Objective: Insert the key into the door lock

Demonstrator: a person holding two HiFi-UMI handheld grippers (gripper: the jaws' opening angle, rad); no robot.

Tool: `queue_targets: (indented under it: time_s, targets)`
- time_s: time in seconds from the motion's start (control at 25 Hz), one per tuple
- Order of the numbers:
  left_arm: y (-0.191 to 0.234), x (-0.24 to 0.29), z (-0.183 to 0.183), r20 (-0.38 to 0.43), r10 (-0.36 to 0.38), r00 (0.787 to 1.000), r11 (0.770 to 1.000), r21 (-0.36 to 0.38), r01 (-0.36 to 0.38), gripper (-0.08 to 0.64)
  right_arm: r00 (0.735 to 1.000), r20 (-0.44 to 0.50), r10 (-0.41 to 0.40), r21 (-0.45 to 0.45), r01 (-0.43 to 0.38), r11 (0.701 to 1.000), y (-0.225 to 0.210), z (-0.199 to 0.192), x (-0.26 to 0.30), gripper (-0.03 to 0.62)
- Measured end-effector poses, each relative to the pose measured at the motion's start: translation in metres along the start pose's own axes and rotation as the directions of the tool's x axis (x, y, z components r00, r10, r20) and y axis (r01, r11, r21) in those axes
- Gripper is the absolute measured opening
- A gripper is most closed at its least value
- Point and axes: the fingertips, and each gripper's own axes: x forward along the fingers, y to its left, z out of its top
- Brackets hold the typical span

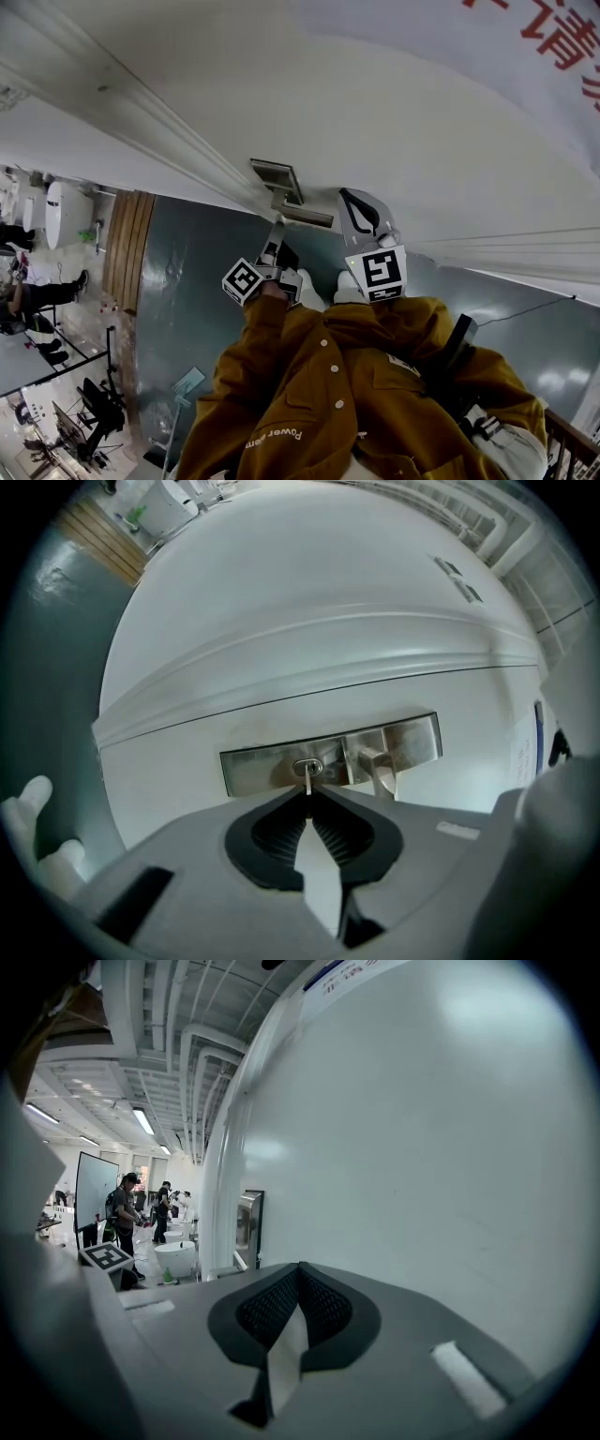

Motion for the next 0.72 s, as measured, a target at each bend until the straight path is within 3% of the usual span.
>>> queue_targets:
  time_s: [0.72]
  targets:
    - [-0.001, 0.001, 0.0, -0.01, -0.01, 1.0, 0.998, -0.06, 0.009, 0.025, 1.0, -0.008, -0.005, 0.001, 0.005, 1.0, 0.0, -0.001, 0.0, 0.005]
